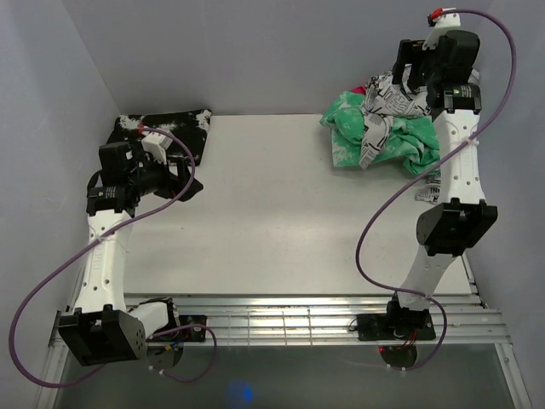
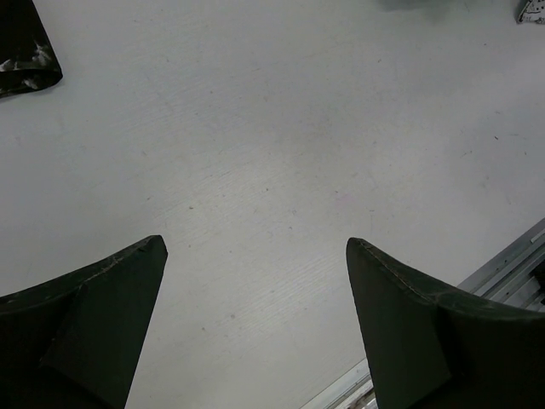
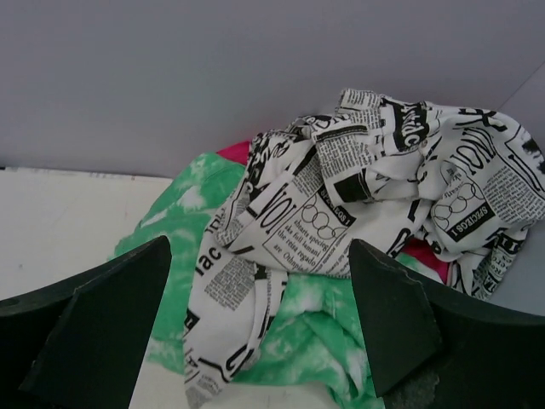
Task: Fold and stack the trousers
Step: Grab the trousers from the pile
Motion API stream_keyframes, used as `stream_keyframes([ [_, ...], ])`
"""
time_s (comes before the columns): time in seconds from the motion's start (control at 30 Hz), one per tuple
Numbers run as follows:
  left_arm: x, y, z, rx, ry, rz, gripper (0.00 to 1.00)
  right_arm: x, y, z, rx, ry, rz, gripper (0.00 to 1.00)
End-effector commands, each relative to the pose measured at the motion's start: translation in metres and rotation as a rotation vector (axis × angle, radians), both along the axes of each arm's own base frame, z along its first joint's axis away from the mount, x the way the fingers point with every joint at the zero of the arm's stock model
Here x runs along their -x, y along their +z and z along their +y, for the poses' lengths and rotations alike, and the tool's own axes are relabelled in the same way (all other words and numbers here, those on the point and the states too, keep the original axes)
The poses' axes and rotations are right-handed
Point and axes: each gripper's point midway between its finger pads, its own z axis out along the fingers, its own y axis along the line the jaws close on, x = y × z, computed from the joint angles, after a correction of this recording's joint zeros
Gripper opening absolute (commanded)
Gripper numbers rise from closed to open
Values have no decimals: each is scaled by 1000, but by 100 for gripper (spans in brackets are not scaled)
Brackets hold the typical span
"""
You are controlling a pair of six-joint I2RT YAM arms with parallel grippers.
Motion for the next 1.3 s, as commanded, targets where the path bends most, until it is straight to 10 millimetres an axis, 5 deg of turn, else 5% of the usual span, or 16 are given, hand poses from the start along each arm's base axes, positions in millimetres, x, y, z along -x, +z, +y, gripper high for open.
stream_keyframes([
  [0.0,-1,14,-7,42,-17,-20,98,-31,-4,-17,-32,-78,-30,90],
  [0.2,1,5,-11,91,-6,23,98,-78,-33,-40,-72,-131,-152,90],
  [0.27,3,6,-11,92,-2,18,98,-97,-60,-47,-81,-152,-122,90],
  [0.3,4,2,-11,90,-2,23,98,-103,-55,-48,-87,-151,-137,90],
  [0.33,5,2,-10,88,-1,23,98,-115,-82,-49,-88,-150,-99,90],
  [0.53,10,-17,-6,62,23,59,98,-148,-156,-55,-69,-156,-30,90],
  [0.7,14,-19,-4,55,40,76,98,-163,-194,-60,-58,-173,3,91],
  [0.73,15,-16,-4,57,41,69,98,-167,-202,-64,-53,-195,7,99],
  [0.77,15,-15,-4,57,42,67,98,-170,-200,-66,-51,-205,-15,91],
  [0.8,15,-15,-4,56,41,66,98,-172,-205,-68,-43,-211,-15,69],
  [0.9,14,-17,-3,53,48,73,98,-173,-194,-65,-5,-186,-38,13],
  [0.93,14,-17,-3,51,48,73,98,-171,-180,-62,-9,-170,-56,8],
  [1.0,13,-19,-3,51,47,78,98,-167,-160,-56,-14,-139,-85,8],
  [1.2,8,-12,-5,68,42,71,98,-120,-18,-39,-26,-65,-331,8],
  [1.27,8,-8,-6,77,37,63,98,-105,10,-33,-34,-39,-376,8],
])
